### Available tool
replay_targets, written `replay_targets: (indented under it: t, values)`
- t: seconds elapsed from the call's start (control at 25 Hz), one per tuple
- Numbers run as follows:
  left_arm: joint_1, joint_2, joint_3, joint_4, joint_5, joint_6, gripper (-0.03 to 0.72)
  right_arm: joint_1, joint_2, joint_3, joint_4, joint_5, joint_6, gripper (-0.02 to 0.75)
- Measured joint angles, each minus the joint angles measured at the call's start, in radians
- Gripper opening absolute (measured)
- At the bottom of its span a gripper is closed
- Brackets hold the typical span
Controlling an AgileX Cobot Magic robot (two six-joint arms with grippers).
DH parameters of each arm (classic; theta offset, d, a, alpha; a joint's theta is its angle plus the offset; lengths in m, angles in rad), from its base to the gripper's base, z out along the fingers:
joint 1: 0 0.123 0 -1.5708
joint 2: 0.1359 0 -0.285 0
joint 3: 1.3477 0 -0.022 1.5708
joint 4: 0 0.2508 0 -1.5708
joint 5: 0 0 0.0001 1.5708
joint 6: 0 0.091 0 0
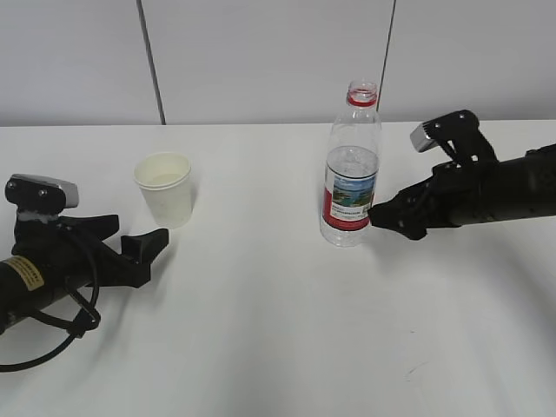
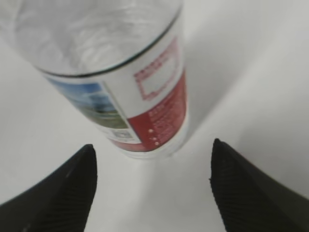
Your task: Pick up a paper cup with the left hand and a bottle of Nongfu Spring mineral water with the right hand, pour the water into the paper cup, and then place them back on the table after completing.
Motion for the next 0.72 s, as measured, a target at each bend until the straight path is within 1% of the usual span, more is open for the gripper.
replay_targets:
  t: [0.16,0.44,0.72]
  values:
    - [0.0,0.0,0.0,0.002,0.0,0.0,0.543,-0.034,-0.037,0.0,-0.051,0.012,0.073,0.54]
    - [0.0,0.0,0.0,0.009,0.0,-0.002,0.543,-0.035,-0.123,0.002,-0.112,0.112,0.158,0.539]
    - [0.0,-0.004,0.0,0.01,0.001,-0.02,0.543,-0.035,-0.173,0.002,-0.133,0.154,0.198,0.536]
